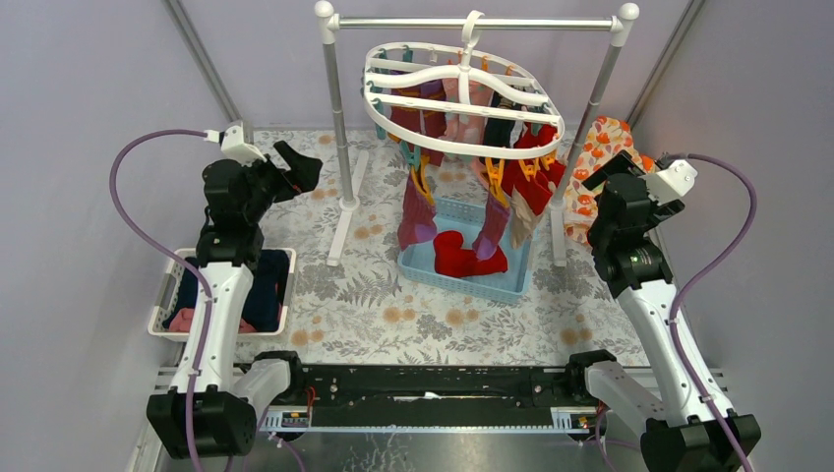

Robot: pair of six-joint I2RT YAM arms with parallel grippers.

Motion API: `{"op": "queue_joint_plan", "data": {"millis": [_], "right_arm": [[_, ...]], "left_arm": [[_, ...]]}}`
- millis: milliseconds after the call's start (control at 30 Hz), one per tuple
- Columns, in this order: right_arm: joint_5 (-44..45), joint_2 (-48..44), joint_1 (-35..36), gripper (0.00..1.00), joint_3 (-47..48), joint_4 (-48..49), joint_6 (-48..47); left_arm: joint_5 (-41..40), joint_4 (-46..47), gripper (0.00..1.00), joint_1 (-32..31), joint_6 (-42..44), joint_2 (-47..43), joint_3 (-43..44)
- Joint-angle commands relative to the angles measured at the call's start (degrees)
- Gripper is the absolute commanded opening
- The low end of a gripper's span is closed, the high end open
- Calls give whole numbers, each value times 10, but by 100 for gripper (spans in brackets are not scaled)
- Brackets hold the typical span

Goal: Clip the socks to the hanger
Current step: Reset both arms

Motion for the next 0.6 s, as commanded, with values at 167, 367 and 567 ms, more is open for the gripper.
{"op": "queue_joint_plan", "data": {"millis": [167,367,567], "right_arm": [[31,-9,-3,100,7,30,-29],[28,-6,-3,100,8,35,-32],[31,-7,-3,100,2,37,-33]], "left_arm": [[0,-6,99,5,16,11,1],[6,-6,99,5,15,16,4],[16,-2,99,5,11,18,4]]}}
